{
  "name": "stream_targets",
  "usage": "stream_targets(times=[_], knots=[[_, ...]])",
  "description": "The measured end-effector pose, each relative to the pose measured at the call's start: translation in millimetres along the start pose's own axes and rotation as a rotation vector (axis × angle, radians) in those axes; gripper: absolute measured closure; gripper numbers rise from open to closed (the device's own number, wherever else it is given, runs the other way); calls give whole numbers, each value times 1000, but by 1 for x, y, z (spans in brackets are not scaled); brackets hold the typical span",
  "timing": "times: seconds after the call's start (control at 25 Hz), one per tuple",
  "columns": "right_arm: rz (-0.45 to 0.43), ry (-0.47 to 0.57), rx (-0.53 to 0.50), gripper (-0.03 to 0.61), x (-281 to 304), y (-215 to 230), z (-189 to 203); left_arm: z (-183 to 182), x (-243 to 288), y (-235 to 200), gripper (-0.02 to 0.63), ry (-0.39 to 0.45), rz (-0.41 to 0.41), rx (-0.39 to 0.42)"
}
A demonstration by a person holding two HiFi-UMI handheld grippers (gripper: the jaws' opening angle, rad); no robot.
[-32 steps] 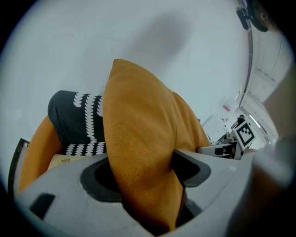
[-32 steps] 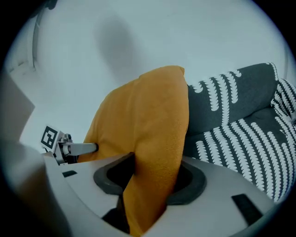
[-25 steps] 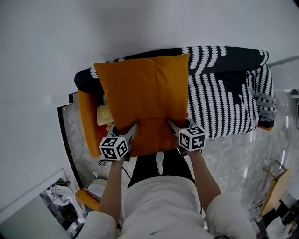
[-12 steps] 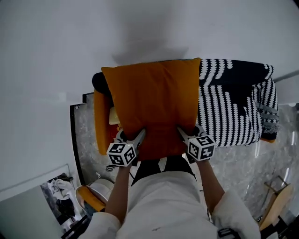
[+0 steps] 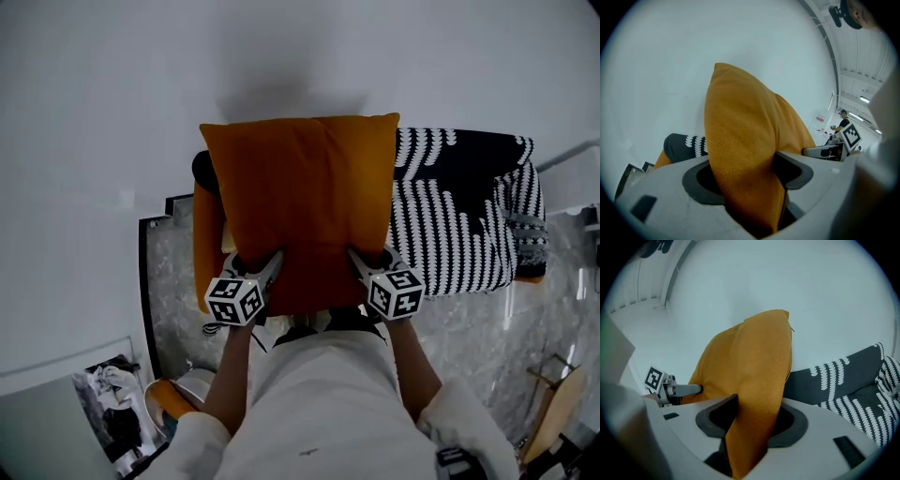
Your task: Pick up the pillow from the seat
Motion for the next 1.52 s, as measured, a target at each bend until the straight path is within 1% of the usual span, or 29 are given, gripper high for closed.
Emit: stream_targets(times=[0.28,0.52,0.64,0.88,1.04,1.2,1.52], knots=[[33,58,-78,379,-33,-45,2,8,-43,-8,279,77,78,-1],[43,131,-142,380,-63,-90,13,18,-92,-13,285,144,127,9],[62,160,-161,380,-78,-114,21,22,-114,-16,285,168,152,23],[103,205,-168,383,-103,-149,43,29,-149,-17,287,199,202,69],[127,219,-150,387,-121,-163,59,34,-166,-12,288,206,233,104],[147,251,-148,388,-137,-175,65,34,-179,-8,291,221,264,124],[147,289,-157,393,-144,-186,64,28,-193,-5,296,241,266,150]])
Point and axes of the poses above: the fingertips, and each gripper's own axes: x forward along the fingers, y to its right, z out of its underside, the point moved 10 cm from there along -x, backward along the fingers, and after that the axes turned 6 degrees about z, right-handed, at the moved point
